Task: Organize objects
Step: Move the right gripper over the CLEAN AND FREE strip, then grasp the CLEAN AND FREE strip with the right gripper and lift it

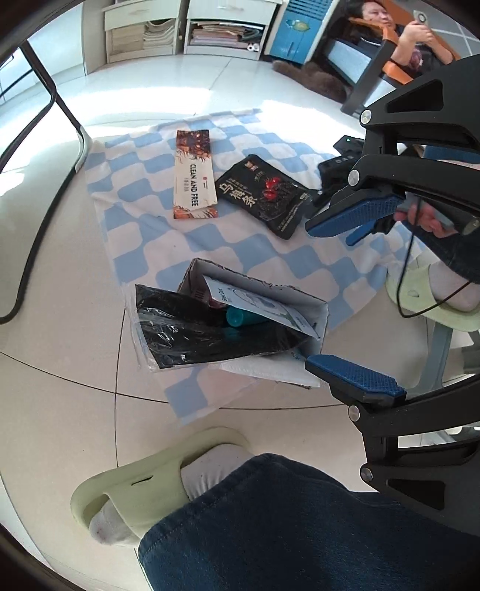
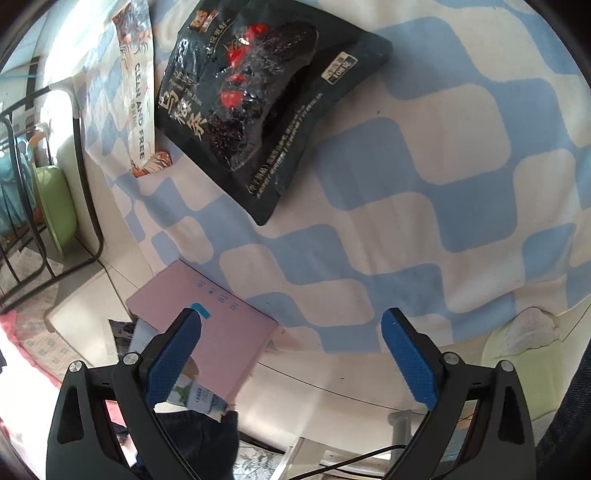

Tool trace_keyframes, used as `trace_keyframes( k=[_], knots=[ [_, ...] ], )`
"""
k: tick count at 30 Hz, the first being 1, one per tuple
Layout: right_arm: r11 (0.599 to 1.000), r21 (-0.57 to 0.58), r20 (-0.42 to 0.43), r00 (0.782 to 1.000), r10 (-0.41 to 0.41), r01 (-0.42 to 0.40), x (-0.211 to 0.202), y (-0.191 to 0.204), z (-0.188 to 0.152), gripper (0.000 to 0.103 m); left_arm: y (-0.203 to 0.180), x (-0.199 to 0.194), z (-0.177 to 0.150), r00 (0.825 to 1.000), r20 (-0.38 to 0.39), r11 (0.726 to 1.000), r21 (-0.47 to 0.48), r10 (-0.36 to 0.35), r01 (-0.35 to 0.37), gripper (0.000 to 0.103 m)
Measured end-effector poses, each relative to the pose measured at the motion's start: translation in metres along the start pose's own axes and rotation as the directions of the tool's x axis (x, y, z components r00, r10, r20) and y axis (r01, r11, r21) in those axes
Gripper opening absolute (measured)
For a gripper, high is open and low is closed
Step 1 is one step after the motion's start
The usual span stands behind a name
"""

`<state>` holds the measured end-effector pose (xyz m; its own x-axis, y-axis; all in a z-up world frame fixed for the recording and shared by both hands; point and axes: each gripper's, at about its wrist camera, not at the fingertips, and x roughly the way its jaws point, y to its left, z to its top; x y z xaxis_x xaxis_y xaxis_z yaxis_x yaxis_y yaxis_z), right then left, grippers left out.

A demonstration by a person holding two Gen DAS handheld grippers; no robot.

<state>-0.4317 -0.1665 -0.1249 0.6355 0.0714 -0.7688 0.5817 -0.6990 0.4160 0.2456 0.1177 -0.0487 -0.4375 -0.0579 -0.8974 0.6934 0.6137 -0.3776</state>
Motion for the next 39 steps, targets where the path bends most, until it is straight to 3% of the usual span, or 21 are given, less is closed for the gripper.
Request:
trace_keyframes(
  k=[4, 7, 13, 17, 20, 22, 25, 28, 31, 32, 33, 36, 39],
  knots=[
    [0.992, 0.006, 0.025, 0.992, 0.126, -0.126, -0.004, 0.025, 0.021, 0.098, -0.004, -0.002, -0.005, 0.998, -0.029, 0.998, 0.035, -0.051, 0.052, 0.065],
    [0.987, 0.019, 0.091, 0.983, 0.158, -0.16, -0.019, 0.049, 0.047, 0.098, -0.002, 0.001, 0.001, 1.0, -0.014, 0.999, 0.048, 0.003, -0.002, 0.065],
    [0.997, 0.029, 0.211, 0.975, -0.072, 0.067, -0.035, 0.1, 0.098, 0.102, 0.007, 0.01, -0.005, 0.999, -0.037, 1.0, -0.001, 0.01, -0.01, 0.065],
    [0.986, -0.066, 0.185, 0.973, -0.137, 0.152, -0.005, 0.139, 0.119, 0.103, 0.023, 0.015, 0.002, 0.999, -0.042, 0.998, -0.061, -0.007, 0.004, 0.065],
    [0.968, -0.15, 0.155, 0.972, -0.179, 0.202, 0.027, 0.17, 0.121, 0.102, 0.034, 0.021, 0.007, 0.998, -0.056, 0.995, -0.092, 0.019, -0.025, 0.065],
    [0.953, -0.171, 0.217, 0.953, -0.211, 0.25, 0.04, 0.182, 0.118, 0.102, 0.04, 0.021, 0.008, 0.998, -0.057, 0.993, -0.112, 0.025, -0.031, 0.065],
    [0.91, -0.177, 0.302, 0.9, -0.313, 0.376, 0.056, 0.195, 0.116, 0.102, 0.044, 0.022, 0.011, 0.998, -0.061, 0.991, -0.13, 0.019, -0.027, 0.065],
    [0.883, -0.191, 0.347, 0.871, -0.348, 0.429, 0.071, 0.201, 0.116, 0.103, 0.047, 0.028, 0.014, 0.997, -0.082, 0.99, -0.144, -0.011, -0.001, 0.065],
    [0.826, -0.19, 0.41, 0.807, -0.424, 0.53, 0.081, 0.207, 0.11, 0.103, 0.05, 0.041, 0.016, 0.99, -0.131, 0.986, -0.165, -0.051, 0.029, 0.065],
    [0.79, -0.208, 0.412, 0.784, -0.464, 0.577, 0.087, 0.21, 0.107, 0.103, 0.05, 0.045, 0.016, 0.989, -0.142, 0.986, -0.164, -0.051, 0.027, 0.065],
    [0.774, -0.232, 0.43, 0.776, -0.462, 0.589, 0.088, 0.212, 0.104, 0.103, 0.05, 0.048, 0.016, 0.987, -0.151, 0.986, -0.163, -0.05, 0.025, 0.065],
    [0.765, -0.261, 0.408, 0.785, -0.466, 0.589, 0.088, 0.208, 0.106, 0.103, 0.05, 0.053, 0.017, 0.983, -0.169, 0.984, -0.172, -0.07, 0.04, 0.065],
    [0.698, -0.359, 0.393, 0.779, -0.488, 0.619, 0.09, 0.209, 0.103, 0.102, 0.047, 0.052, 0.02, 0.983, -0.167, 0.986, -0.163, -0.072, 0.045, 0.065]
  ],
)
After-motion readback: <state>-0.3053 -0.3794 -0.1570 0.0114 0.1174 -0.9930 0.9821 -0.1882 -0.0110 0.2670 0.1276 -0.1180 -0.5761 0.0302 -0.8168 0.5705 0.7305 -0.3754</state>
